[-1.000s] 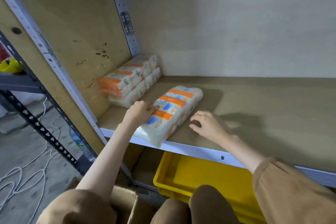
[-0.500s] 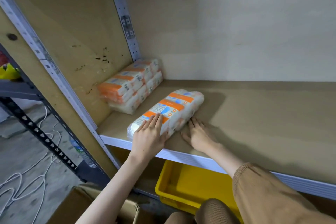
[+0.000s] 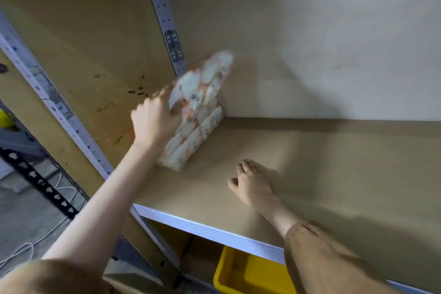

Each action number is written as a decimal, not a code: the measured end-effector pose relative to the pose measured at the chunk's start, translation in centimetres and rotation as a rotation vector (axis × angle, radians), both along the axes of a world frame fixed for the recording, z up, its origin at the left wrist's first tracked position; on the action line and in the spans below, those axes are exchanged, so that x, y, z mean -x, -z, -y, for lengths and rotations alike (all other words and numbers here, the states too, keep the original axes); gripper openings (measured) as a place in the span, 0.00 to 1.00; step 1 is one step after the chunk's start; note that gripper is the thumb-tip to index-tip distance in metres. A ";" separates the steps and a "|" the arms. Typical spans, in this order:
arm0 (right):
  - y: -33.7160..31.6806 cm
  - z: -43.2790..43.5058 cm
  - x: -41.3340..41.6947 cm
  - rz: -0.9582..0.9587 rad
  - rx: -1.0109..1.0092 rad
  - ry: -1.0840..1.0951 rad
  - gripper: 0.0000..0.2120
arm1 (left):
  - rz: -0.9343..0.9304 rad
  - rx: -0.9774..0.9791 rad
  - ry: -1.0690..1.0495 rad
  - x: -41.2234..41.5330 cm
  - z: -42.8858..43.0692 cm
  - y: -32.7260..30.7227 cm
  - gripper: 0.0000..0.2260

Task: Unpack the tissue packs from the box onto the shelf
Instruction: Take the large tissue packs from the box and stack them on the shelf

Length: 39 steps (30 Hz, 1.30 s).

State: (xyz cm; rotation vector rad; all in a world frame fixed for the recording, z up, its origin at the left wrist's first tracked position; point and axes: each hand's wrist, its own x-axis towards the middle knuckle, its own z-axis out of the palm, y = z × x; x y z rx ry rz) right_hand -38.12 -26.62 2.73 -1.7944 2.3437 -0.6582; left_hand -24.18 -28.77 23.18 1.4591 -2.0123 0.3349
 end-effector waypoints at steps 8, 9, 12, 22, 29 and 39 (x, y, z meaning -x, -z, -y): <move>-2.1 -0.6 0.4 0.078 -0.115 -0.072 0.30 | 0.224 -0.082 -0.111 0.4 7.8 1.5 0.19; -1.9 -0.5 0.3 0.075 -0.108 -0.074 0.30 | 0.212 -0.073 -0.107 0.5 8.4 1.8 0.19; -1.7 -0.4 0.2 0.046 -0.096 -0.084 0.30 | 0.191 -0.052 -0.038 0.2 10.0 2.6 0.20; -1.7 -0.4 0.1 0.017 -0.105 -0.082 0.30 | 0.231 -0.222 0.066 -0.9 12.0 1.9 0.28; -2.4 -1.1 -0.1 0.004 -0.096 -0.084 0.27 | 0.195 -0.293 0.025 -2.1 9.9 0.3 0.26; -3.8 -5.8 -2.7 0.043 -0.079 -0.128 0.16 | 0.134 -0.256 -0.009 -7.6 -2.5 4.0 0.17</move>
